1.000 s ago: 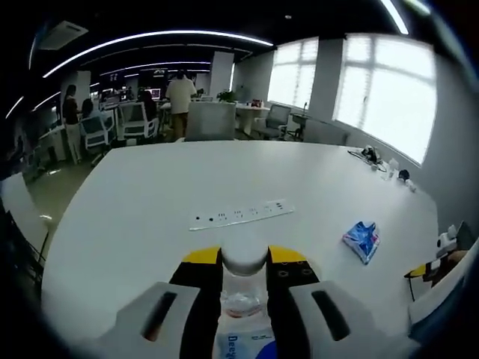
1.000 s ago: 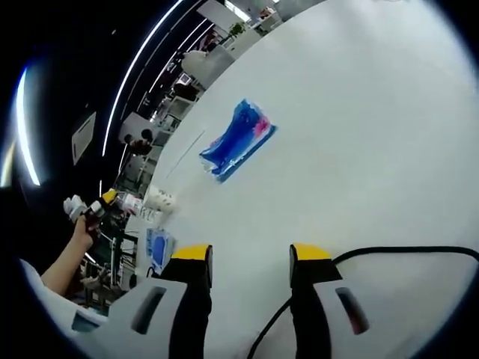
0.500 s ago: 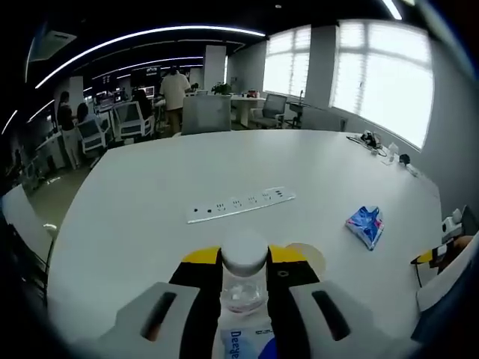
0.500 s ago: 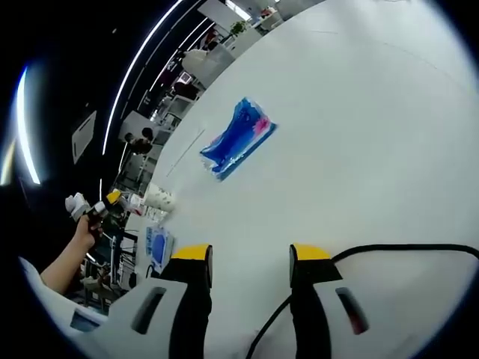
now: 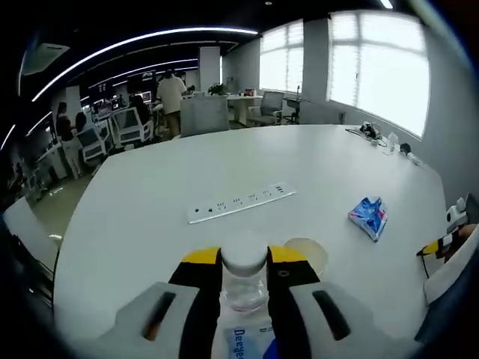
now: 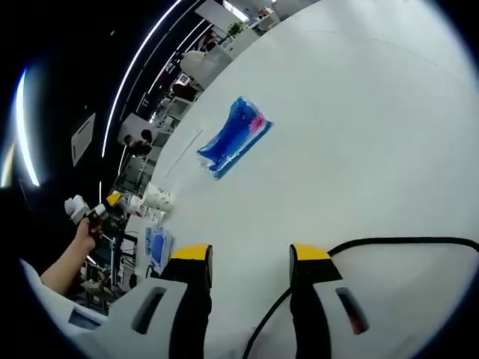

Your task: Arrange the tabletop items into an orderly group along one side of the table until the central work area is clear of visible clutter.

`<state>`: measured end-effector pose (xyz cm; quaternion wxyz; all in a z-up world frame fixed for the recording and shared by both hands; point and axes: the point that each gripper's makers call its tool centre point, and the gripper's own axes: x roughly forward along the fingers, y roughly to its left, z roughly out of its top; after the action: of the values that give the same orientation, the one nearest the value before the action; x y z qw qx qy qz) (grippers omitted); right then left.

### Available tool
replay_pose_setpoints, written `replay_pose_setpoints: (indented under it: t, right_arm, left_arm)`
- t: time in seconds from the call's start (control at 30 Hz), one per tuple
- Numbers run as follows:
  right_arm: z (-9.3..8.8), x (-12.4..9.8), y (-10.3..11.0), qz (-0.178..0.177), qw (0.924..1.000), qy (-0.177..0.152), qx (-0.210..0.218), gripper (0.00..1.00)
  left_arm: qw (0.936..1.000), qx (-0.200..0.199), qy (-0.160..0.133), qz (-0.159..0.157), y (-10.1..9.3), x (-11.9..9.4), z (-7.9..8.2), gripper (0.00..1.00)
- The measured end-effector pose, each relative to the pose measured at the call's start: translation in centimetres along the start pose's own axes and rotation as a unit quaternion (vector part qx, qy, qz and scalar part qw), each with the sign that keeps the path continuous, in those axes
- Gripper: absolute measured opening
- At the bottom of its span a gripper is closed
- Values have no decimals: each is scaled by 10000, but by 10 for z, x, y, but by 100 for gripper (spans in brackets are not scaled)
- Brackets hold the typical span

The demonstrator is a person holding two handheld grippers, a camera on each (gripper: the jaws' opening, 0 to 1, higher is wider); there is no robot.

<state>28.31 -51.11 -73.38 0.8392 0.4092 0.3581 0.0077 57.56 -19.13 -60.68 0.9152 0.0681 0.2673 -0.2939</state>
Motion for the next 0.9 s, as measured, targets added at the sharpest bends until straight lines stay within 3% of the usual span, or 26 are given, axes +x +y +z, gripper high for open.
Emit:
replay_pose_setpoints:
  t: [0.2, 0.43, 0.63, 0.9]
  right_arm:
    - [0, -2, 3, 20, 10000, -26, -8, 40]
    - [1, -4, 1, 41, 10000, -44, -11, 40]
    - [-1, -6, 3, 67, 10000, -29, -49, 40]
    - [0, -9, 12, 207, 9996, -149, 93, 41]
  left_arm:
    - [9999, -59, -39, 74, 2, 2, -1, 22]
    - [9986, -367, -191, 318, 11, -2, -7, 56]
    - [9944, -885, -471, 326, 13, -14, -11, 68]
    - [9926, -1046, -499, 366, 4, -39, -26, 78]
